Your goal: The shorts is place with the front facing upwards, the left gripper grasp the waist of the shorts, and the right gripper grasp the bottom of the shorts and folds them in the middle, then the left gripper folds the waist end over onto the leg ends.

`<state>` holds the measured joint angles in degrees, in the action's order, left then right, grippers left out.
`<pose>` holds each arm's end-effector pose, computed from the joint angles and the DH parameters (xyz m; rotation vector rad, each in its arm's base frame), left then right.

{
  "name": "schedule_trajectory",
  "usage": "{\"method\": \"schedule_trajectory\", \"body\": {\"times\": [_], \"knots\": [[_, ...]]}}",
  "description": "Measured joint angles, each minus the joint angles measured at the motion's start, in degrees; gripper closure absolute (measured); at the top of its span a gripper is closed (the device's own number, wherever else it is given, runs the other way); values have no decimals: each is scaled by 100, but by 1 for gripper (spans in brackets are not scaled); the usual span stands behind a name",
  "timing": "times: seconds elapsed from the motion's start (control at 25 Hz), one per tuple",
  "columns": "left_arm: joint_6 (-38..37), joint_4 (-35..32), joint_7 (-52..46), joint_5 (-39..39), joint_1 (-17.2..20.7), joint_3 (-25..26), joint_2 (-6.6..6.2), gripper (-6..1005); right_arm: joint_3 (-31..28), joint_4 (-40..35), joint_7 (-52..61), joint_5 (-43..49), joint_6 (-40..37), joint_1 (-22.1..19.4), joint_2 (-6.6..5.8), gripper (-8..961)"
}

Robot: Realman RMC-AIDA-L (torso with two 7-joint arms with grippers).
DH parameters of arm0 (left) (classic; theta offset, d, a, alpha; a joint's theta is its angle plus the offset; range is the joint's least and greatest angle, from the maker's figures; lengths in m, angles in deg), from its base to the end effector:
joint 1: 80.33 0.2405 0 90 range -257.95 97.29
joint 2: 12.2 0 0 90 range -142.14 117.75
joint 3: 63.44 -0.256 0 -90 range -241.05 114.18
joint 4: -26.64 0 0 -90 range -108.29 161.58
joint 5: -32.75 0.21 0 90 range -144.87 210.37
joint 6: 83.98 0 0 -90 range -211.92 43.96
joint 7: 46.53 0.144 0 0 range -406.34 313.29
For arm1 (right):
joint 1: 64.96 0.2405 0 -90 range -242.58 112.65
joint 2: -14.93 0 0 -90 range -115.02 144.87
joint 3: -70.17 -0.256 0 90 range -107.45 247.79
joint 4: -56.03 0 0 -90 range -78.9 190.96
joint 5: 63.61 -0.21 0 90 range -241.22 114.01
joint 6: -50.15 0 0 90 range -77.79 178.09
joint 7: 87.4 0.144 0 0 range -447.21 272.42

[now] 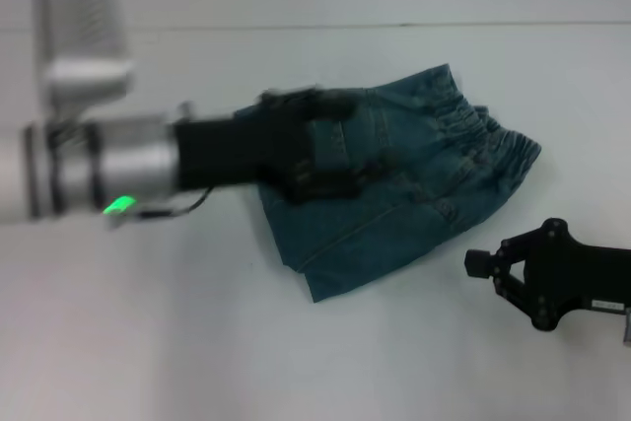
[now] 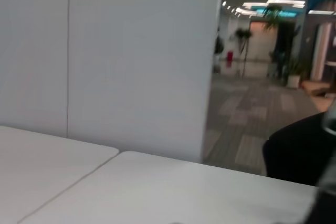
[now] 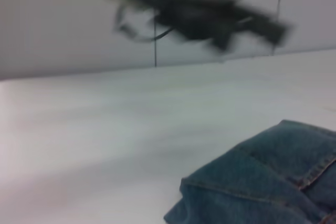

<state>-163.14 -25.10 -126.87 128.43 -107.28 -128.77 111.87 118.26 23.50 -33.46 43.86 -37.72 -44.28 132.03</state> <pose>-0.1790 0.3378 -0.0359 -2.7614 -0.3028 -0.8157 0.3096 0.2780 -0.0131 -2.7337 0.2687 0.5985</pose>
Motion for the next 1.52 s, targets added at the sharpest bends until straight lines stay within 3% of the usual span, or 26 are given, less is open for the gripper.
{"method": "schedule_trajectory", "body": {"times": [0.2, 0.36, 0.48, 0.72, 0.8, 1.04, 1.52], "knots": [[-1212, 211, 835, 322, 702, 1227, -16, 260, -71, -11, 95, 19, -267, -20, -53, 876], [-2093, 462, 1208, 1094, 961, 2266, -31, 156, -63, -44, 97, 27, -487, -71, -55, 795], [-2408, 494, 1365, 1624, 1137, 2732, -36, 55, -20, -149, 99, 194, -760, -89, -54, 731], [-2900, 509, 1707, 2546, 1477, 3663, -41, 60, -32, -405, 82, 745, -1201, -39, 73, 604], [-2991, 509, 1778, 2611, 1510, 3765, -42, 60, -16, -436, 84, 754, -1209, -22, 112, 364], [-3076, 517, 1873, 2779, 1543, 3958, -56, 60, 107, -430, -5, 776, -1114, 86, 223, 246], [-2811, 732, 1854, 2909, 1399, 4002, -86, 60, 337, 548, -536, 744, -439, 686, 301, 246]]}}
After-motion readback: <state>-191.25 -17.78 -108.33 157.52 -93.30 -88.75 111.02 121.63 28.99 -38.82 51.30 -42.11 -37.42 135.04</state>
